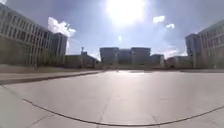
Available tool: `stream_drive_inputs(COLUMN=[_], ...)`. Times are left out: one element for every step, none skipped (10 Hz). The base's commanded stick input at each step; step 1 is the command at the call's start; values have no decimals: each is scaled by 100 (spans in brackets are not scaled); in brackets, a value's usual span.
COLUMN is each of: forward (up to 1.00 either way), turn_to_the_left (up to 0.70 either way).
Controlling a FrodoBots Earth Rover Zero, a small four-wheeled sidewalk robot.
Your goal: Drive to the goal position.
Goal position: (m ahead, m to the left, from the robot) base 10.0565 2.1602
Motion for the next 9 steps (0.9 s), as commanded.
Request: stream_drive_inputs(forward=[100, 100, 100, 100, 100, 100, 100, 100, 100], turn_to_the_left=[0, 0, 0, 0, 0, 0, -2, -27, -40])
